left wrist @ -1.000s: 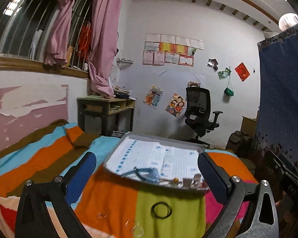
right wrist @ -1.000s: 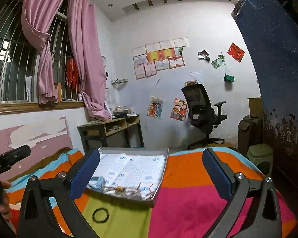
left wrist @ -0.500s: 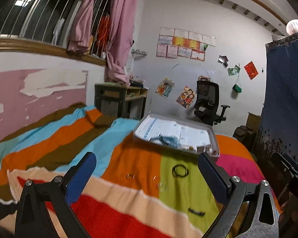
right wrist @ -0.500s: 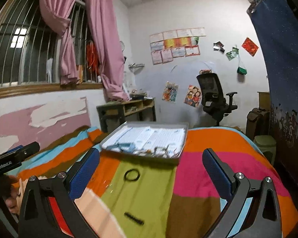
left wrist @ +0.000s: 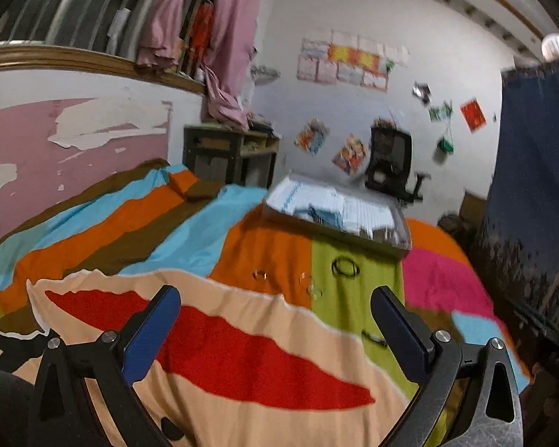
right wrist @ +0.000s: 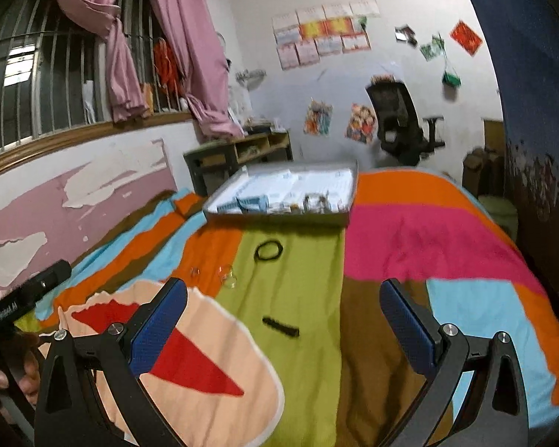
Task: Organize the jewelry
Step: 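Move both tools back from the tray toward the remaining items, then grasp the black bumpy hair clip with the right tool while the left tool grasps the linked gold rings, then carry the hair clip and gold rings into the grey tray and open both tools, then move both tools back from the tray toward the remaining items, then grasp the black hair tie with the right tool while the left tool grasps the single gold ring, then carry the hair tie and ring into the grey tray and open both tools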
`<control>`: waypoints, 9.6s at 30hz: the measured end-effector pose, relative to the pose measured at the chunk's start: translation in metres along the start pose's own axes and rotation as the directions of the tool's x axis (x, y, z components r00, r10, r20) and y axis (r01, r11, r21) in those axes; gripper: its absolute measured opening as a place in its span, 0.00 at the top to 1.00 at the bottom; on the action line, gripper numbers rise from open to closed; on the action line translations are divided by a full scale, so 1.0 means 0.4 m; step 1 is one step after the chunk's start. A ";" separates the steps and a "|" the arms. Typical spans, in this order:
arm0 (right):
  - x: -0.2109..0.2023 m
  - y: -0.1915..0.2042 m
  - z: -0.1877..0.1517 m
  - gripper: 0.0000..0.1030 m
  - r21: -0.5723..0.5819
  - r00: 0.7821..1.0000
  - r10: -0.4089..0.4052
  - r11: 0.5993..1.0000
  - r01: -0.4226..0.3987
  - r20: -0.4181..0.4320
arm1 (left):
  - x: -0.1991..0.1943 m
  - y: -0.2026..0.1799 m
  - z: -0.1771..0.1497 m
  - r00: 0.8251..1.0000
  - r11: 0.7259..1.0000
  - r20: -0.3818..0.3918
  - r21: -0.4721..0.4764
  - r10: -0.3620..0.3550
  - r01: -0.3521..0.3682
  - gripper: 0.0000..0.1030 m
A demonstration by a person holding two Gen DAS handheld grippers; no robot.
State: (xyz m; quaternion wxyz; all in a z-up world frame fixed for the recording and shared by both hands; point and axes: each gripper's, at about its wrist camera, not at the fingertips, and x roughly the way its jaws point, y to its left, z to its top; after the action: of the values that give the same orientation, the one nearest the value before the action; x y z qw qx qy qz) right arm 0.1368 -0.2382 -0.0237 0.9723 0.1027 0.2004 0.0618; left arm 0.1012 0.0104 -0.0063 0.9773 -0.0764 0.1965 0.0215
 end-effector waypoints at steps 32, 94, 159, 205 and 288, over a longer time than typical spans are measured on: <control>0.410 -0.052 -0.037 0.01 -0.135 0.837 -0.052 0.991 -0.026 -0.545 | 0.344 -0.060 0.062 0.945 0.978 -0.323 0.173 -0.055 0.116 0.00; 0.575 -0.059 0.160 0.89 -0.076 0.990 0.084 0.993 -0.093 -0.114 | 0.582 -0.276 0.131 0.935 0.924 -0.274 0.244 -0.225 0.293 0.96; 0.367 -0.197 0.331 0.03 0.023 0.948 -0.033 0.999 0.027 0.316 | 0.432 -0.320 0.334 0.988 0.988 0.077 0.094 -0.131 0.124 0.00; -0.058 0.087 -0.050 0.01 -0.064 0.993 0.024 0.998 -0.017 0.116 | -0.075 0.029 0.003 0.996 0.996 0.022 -0.016 0.090 -0.089 0.00; 0.717 0.161 0.106 0.95 -0.200 0.968 0.157 0.960 -0.196 -0.194 | 0.663 0.006 0.066 0.936 0.973 -0.286 0.045 -0.204 0.226 0.80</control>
State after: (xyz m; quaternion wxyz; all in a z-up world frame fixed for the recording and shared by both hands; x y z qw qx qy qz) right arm 0.4103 -0.1368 -0.0792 0.9468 0.0075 0.2675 0.1788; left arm 0.3556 0.0200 -0.0855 0.9384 -0.0621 0.3236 -0.1040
